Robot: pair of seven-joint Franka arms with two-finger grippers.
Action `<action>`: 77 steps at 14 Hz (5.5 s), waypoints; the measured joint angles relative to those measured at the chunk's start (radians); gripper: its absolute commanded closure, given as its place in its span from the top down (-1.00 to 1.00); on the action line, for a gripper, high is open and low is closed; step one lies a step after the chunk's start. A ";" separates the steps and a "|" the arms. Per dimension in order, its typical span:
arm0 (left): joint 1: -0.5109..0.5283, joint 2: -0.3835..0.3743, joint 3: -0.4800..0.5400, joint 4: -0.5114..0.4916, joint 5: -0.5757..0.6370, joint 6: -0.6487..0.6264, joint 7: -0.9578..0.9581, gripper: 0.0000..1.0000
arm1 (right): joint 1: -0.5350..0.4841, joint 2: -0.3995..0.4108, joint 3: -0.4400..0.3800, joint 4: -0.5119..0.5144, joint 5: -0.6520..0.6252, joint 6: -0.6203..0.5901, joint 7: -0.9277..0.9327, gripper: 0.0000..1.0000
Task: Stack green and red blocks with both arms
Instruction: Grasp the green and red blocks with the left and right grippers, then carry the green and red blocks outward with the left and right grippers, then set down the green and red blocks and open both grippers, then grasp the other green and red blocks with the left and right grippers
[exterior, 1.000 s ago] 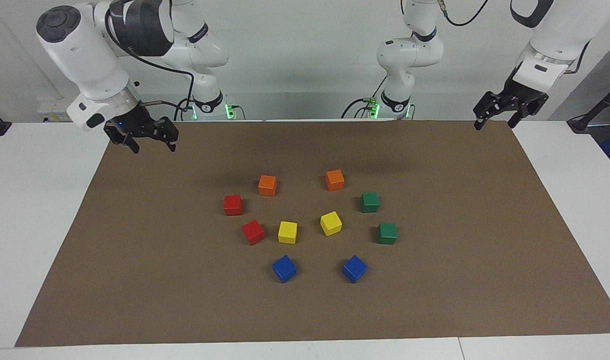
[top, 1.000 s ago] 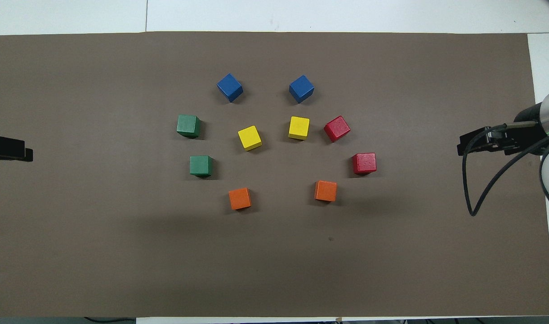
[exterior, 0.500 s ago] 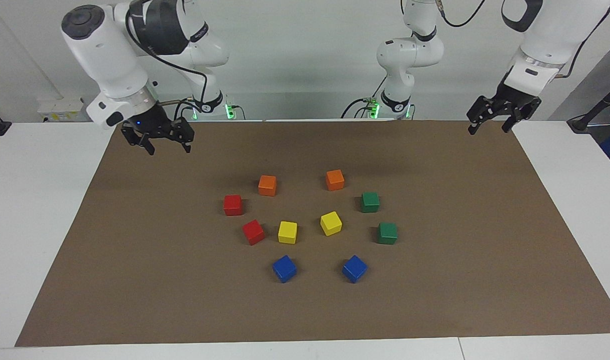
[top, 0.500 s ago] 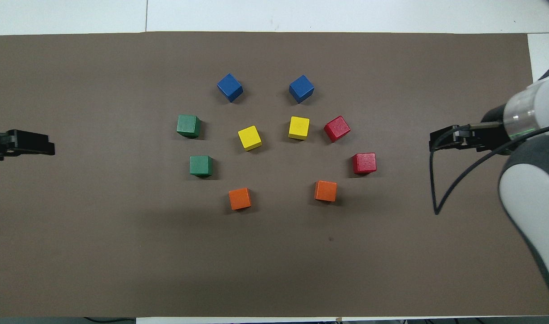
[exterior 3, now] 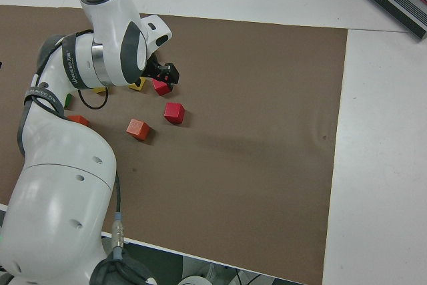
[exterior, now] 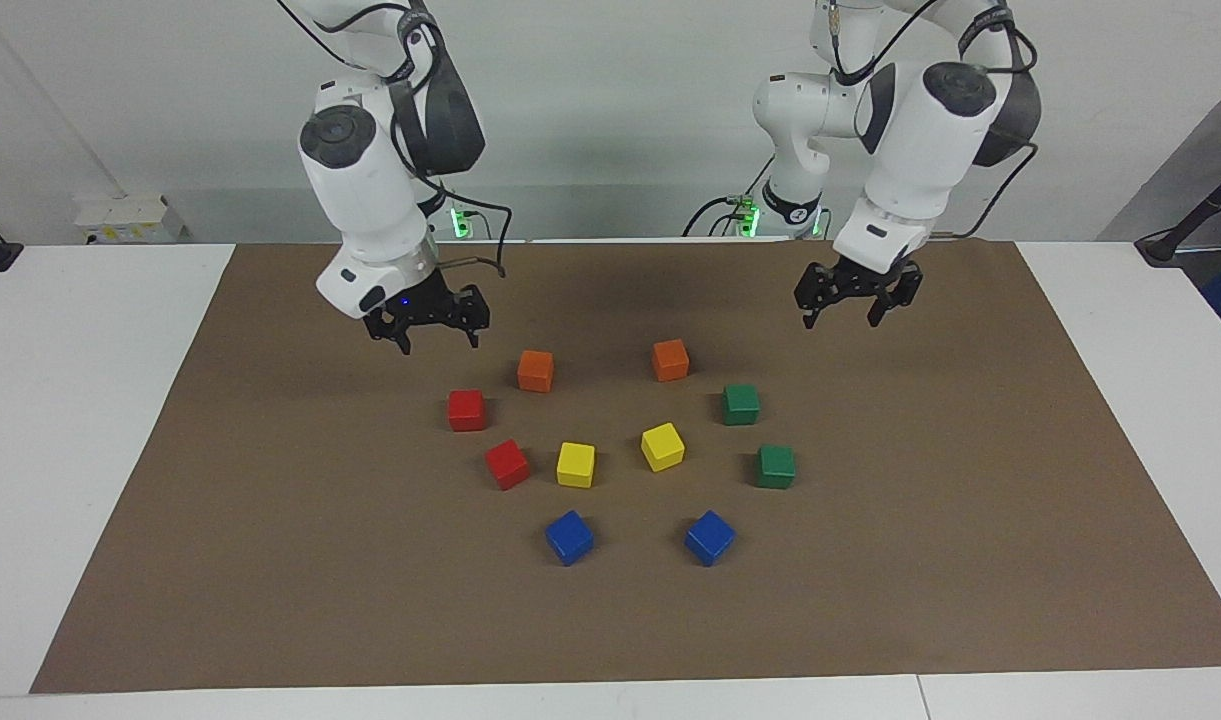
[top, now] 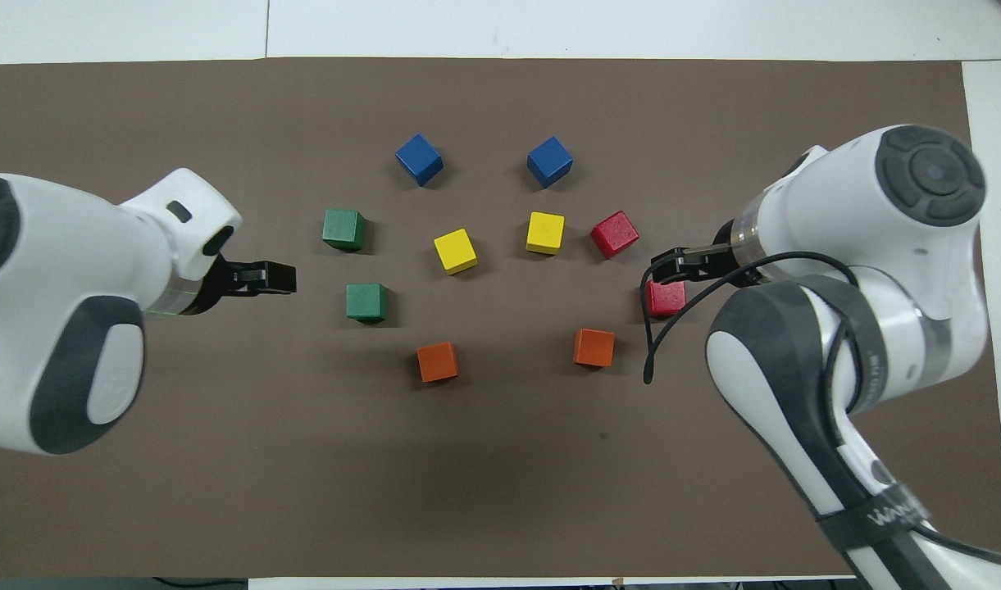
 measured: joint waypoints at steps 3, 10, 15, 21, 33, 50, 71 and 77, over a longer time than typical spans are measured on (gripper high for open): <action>-0.041 0.100 -0.001 -0.028 0.000 0.101 -0.018 1.00 | 0.000 0.053 -0.003 -0.054 -0.014 0.113 0.000 1.00; -0.068 0.188 -0.001 -0.051 0.000 0.191 -0.019 1.00 | -0.003 0.114 -0.004 -0.064 -0.036 0.170 0.000 1.00; -0.112 0.241 -0.002 -0.076 0.000 0.271 -0.061 1.00 | -0.001 0.145 -0.004 -0.090 -0.037 0.235 0.000 1.00; -0.129 0.290 0.000 -0.076 0.000 0.307 -0.078 0.68 | 0.002 0.178 -0.004 -0.106 -0.037 0.263 0.000 1.00; -0.131 0.309 0.004 -0.074 0.001 0.372 -0.079 -1.00 | -0.036 0.177 -0.008 0.001 -0.098 0.117 -0.052 -1.00; 0.485 0.153 0.033 -0.155 0.006 0.242 0.549 -1.00 | -0.364 0.223 -0.017 -0.025 -0.105 0.252 -0.310 -1.00; 0.496 0.214 0.024 -0.069 0.006 0.230 0.576 1.00 | -0.376 0.259 -0.017 -0.052 -0.105 0.304 -0.309 1.00; 0.305 0.227 0.008 0.207 0.005 0.004 0.370 1.00 | -0.354 0.193 -0.015 0.069 -0.106 0.102 -0.310 1.00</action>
